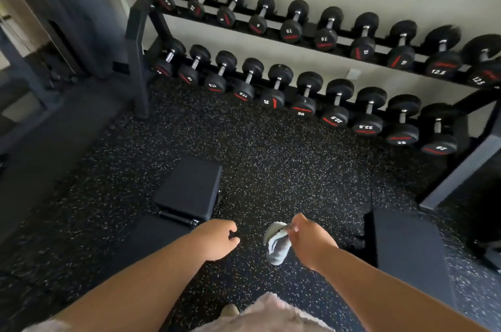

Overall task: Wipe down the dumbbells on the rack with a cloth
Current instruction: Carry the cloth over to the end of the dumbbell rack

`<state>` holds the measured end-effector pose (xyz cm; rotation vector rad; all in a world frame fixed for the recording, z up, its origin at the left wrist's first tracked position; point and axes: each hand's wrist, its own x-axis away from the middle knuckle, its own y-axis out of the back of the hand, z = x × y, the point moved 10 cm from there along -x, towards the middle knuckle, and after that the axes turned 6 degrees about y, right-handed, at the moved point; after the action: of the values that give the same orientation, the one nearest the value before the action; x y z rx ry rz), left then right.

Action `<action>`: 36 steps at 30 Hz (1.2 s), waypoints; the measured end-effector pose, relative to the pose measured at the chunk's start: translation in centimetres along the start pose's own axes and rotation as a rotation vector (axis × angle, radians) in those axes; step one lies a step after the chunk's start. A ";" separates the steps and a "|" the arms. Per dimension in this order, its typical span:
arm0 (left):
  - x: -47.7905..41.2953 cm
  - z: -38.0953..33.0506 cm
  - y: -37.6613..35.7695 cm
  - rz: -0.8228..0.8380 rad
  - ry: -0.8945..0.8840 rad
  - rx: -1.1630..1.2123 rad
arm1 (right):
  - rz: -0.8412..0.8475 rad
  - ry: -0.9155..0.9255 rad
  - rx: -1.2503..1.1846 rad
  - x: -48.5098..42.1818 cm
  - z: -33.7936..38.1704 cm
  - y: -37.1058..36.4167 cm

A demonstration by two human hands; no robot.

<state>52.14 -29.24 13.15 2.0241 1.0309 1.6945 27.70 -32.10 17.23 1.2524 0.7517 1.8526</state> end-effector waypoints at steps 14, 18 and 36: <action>-9.6 -0.4 9.4 -0.033 0.060 0.050 | 0.118 0.118 0.014 -14.6 1.2 4.9; -13.6 -1.7 13.2 -0.056 0.101 0.069 | 0.162 0.165 0.012 -20.0 0.4 7.9; -26.5 -2.0 27.0 -0.066 0.288 0.172 | 0.107 0.190 0.084 -42.2 -2.7 23.4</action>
<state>57.89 -66.67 11.79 1.8546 1.3631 1.9614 28.61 -80.33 14.53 1.1996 0.8873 2.0672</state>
